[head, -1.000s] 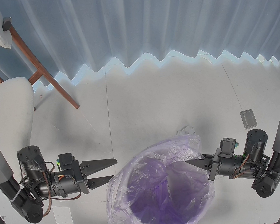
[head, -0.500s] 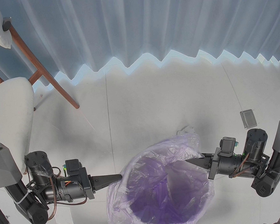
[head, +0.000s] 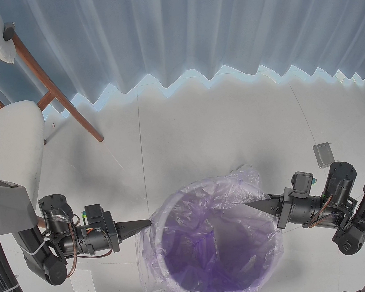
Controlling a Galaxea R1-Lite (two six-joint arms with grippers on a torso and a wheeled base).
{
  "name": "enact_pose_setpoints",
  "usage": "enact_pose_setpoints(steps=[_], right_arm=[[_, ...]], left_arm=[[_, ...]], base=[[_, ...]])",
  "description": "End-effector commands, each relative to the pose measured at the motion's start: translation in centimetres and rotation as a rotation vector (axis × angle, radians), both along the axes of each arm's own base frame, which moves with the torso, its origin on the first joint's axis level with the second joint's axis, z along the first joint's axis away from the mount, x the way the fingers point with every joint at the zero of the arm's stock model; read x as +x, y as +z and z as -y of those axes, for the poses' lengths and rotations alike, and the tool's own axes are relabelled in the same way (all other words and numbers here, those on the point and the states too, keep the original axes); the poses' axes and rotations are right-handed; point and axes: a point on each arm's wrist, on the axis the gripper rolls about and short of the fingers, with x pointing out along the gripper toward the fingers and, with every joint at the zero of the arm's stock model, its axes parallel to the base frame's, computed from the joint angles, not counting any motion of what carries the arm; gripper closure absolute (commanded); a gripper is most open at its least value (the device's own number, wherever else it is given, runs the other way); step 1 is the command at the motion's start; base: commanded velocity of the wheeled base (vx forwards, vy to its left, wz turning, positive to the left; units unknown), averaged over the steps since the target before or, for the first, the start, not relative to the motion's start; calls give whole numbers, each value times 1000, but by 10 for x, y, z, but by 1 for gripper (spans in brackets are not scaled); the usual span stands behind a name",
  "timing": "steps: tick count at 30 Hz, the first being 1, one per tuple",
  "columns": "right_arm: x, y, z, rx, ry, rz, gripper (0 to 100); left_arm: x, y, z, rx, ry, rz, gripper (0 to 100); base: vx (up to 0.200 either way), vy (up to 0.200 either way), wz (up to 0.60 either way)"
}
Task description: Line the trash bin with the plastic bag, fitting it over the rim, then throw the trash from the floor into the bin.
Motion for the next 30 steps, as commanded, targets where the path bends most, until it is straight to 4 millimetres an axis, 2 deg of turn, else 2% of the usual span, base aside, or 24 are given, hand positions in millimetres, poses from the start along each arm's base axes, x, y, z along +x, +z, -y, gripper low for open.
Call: enact_pose_setpoints(steps=[1,5,12,13,18,19,21,24,25,27,30], right_arm=[[-2,12,1,29,2,40,100],[-2,12,1,33,1,37,100],[-1,12,1,34,0,36,100],[-1,13,1,35,0,39,100],[1,14,0,42,-13,41,100],[2,15,0,43,-41,41,100],[6,13,0,39,-114,34,100],[11,9,-5,34,-224,18,100],[12,8,-5,33,-232,14,100],[11,4,-7,30,-272,-19,100],[9,5,-6,38,-273,-30,100]], left_arm=[[10,-11,-5,6,26,-27,100],[14,-14,-7,6,36,-30,100],[12,-12,-8,10,30,-20,100],[13,-13,-9,11,29,-16,0],[35,-5,-27,-7,115,44,0],[41,2,-40,-12,163,78,0],[42,15,-54,-10,201,138,0],[28,43,-60,-23,218,220,0],[25,45,-60,-23,216,224,0],[6,62,-54,-33,190,271,0],[-16,76,-39,-47,124,308,0]], base=[[0,0,0],[0,0,0],[0,0,0],[0,0,0],[0,0,0],[0,0,0],[0,0,0],[0,0,0],[0,0,0],[0,0,0],[0,0,0]])
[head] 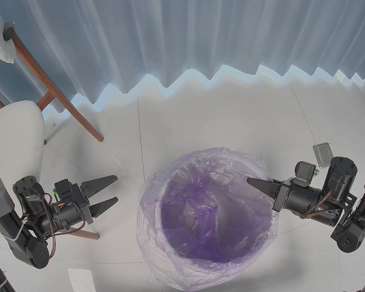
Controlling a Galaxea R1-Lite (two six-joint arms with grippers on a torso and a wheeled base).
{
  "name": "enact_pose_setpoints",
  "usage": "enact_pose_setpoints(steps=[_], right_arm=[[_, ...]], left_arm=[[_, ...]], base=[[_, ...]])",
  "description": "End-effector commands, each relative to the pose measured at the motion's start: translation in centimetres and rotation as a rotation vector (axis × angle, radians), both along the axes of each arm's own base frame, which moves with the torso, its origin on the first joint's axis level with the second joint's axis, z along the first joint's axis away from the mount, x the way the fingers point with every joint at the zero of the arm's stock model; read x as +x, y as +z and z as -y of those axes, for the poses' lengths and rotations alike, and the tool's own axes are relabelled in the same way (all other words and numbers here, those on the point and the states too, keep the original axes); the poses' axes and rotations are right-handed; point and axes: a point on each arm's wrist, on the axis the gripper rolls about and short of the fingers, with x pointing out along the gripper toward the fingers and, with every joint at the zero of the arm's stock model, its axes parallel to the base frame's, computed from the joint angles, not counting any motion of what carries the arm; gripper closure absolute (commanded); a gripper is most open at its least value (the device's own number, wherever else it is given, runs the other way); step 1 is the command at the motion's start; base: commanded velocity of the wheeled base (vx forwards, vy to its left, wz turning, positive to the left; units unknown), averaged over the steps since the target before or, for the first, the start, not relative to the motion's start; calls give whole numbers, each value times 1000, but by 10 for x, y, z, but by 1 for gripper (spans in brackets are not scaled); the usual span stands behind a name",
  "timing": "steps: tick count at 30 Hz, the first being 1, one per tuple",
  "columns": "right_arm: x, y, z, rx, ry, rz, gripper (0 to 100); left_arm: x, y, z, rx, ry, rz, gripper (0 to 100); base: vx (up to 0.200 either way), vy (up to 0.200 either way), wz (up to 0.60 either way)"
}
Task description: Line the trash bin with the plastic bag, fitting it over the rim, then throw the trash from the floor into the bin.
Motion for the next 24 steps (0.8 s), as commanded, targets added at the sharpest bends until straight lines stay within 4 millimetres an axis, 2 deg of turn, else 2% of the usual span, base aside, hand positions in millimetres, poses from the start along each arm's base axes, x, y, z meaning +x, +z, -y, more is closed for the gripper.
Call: enact_pose_setpoints(steps=[1,4,9,12,14,17,19,22,24], right_arm=[[0,-6,-4,6,-36,-43,100],[-3,-7,-6,3,-45,-61,100],[-10,-11,-22,-23,-121,-76,100],[-15,-11,-30,-31,-147,-64,100],[-20,-11,-36,-44,-152,-57,100],[-24,-11,-42,-48,-159,-51,100],[-25,-11,-44,-48,-151,-49,100],[-26,-11,-46,-47,-145,-46,100],[-27,-11,-46,-49,-145,-48,100]], left_arm=[[-44,42,14,-8,-69,137,0],[-63,56,27,18,-116,247,0],[-74,66,40,138,-100,468,0],[-75,78,47,183,-129,507,0],[-70,95,48,218,-130,494,0],[-59,133,55,308,-76,476,0],[-60,157,66,435,-42,440,0],[-72,167,73,643,-63,376,0],[-78,168,80,690,-79,359,0]], base=[[0,0,0],[0,0,0],[0,0,0],[0,0,0],[0,0,0],[0,0,0],[0,0,0],[0,0,0],[0,0,0]])
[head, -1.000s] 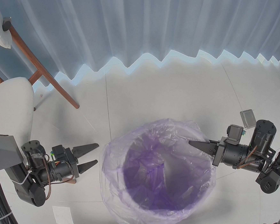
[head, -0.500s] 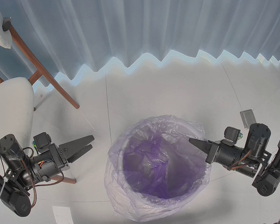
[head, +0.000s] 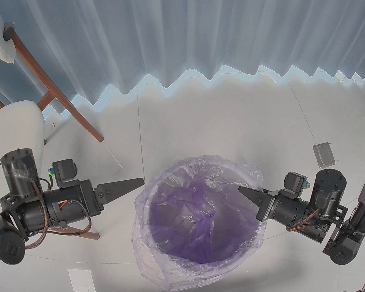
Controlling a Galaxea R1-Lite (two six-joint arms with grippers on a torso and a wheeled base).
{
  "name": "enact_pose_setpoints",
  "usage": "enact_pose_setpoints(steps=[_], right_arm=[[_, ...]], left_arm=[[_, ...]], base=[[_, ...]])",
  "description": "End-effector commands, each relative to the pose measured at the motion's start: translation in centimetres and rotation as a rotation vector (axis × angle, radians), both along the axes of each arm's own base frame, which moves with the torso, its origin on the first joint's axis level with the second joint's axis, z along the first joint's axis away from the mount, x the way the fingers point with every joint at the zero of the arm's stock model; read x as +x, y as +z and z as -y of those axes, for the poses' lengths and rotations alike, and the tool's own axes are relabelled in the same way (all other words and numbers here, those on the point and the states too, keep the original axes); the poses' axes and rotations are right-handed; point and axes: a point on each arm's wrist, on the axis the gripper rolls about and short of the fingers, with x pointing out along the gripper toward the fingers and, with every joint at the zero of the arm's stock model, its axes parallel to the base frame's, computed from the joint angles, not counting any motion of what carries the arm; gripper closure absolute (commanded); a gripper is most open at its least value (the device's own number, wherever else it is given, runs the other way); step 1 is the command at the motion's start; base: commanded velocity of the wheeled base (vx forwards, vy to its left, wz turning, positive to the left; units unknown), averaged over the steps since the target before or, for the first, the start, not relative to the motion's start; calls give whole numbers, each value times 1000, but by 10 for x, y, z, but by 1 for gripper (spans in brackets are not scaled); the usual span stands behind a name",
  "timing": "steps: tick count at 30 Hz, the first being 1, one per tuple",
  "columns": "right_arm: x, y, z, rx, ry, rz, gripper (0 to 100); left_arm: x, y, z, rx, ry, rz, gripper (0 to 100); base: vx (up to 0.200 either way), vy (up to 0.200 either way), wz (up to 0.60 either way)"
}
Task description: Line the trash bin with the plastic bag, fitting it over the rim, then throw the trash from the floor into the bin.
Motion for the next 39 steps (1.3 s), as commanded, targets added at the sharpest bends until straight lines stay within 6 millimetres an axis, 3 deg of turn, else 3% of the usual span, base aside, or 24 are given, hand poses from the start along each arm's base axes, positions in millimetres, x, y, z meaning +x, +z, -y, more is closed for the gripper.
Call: enact_pose_setpoints(steps=[1,14,25,29,36,37,39], right_arm=[[-11,-1,-14,-15,10,5,100],[-21,-7,-17,-41,10,-11,100],[-27,-10,-18,-55,27,-22,100],[-28,-9,-19,-53,33,-19,100],[-29,-8,-21,-59,40,2,100],[-29,-8,-21,-56,40,5,100],[-29,-8,-21,-50,40,12,100]], left_arm=[[-32,84,37,370,5,102,0],[2,43,61,850,12,328,0],[17,12,84,906,-5,329,0],[26,-10,89,964,-9,277,0],[30,-15,95,962,-6,296,0],[31,-15,95,960,-5,298,100],[30,-16,95,958,-3,303,100]], base=[[0,0,0],[0,0,0],[0,0,0],[0,0,0],[0,0,0],[0,0,0],[0,0,0]])
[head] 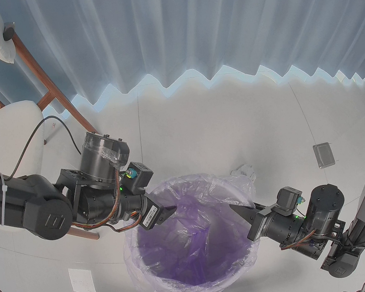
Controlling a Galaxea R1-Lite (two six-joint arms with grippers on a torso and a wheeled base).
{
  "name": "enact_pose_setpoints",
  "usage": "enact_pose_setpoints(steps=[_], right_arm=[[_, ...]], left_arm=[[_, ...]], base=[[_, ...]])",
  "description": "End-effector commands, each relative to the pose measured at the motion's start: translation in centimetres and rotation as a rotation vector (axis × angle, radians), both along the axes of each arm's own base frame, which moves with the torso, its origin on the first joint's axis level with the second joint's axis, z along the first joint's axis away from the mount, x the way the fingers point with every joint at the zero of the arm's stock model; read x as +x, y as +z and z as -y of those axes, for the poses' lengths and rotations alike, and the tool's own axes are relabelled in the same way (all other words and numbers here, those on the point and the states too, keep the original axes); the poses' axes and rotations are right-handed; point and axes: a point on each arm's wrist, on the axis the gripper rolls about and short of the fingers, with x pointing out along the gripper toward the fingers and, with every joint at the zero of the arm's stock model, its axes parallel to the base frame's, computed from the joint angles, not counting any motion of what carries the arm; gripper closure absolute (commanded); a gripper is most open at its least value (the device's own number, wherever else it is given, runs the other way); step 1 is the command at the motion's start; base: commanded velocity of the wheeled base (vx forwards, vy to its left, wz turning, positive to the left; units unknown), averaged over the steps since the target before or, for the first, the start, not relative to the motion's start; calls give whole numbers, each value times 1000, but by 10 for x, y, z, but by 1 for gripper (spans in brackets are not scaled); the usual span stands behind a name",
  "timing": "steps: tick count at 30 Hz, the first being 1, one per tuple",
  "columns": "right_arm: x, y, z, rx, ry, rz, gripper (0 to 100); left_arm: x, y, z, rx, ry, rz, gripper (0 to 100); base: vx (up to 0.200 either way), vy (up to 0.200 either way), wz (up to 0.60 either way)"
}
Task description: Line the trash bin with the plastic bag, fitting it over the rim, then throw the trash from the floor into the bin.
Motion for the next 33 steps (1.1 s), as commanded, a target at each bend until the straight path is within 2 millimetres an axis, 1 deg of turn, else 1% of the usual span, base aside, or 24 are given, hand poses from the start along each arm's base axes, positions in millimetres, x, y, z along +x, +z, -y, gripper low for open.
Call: enact_pose_setpoints(steps=[1,11,12,17,22,25,28,30,31,32,33], right_arm=[[0,-1,-1,1,2,1,100],[-1,-1,0,-5,2,11,100],[-2,-3,1,-20,5,7,0],[-5,-2,2,-15,11,9,0],[-24,7,16,-16,25,14,0],[-29,18,24,13,12,38,0],[-30,37,39,71,-29,93,0],[-33,52,55,128,-47,129,0],[-33,53,58,135,-49,131,0],[-35,59,70,167,-56,133,0],[-36,59,77,179,-60,120,0]], left_arm=[[2,-7,2,12,-2,-16,100],[2,-5,2,6,-2,-7,100],[2,-5,2,5,-1,-8,100],[1,-5,2,4,3,-11,100],[2,-4,-1,0,36,-10,100],[1,-2,-5,-10,49,-9,100],[4,2,-16,-29,88,-5,100],[7,9,-28,-69,136,-2,100],[8,10,-30,-76,144,0,100],[12,14,-40,-121,179,-6,100],[13,15,-46,-161,189,-21,100]], base=[[0,0,0],[0,0,0],[0,0,0],[0,0,0],[0,0,0],[0,0,0],[0,0,0],[0,0,0],[0,0,0],[0,0,0],[0,0,0]])
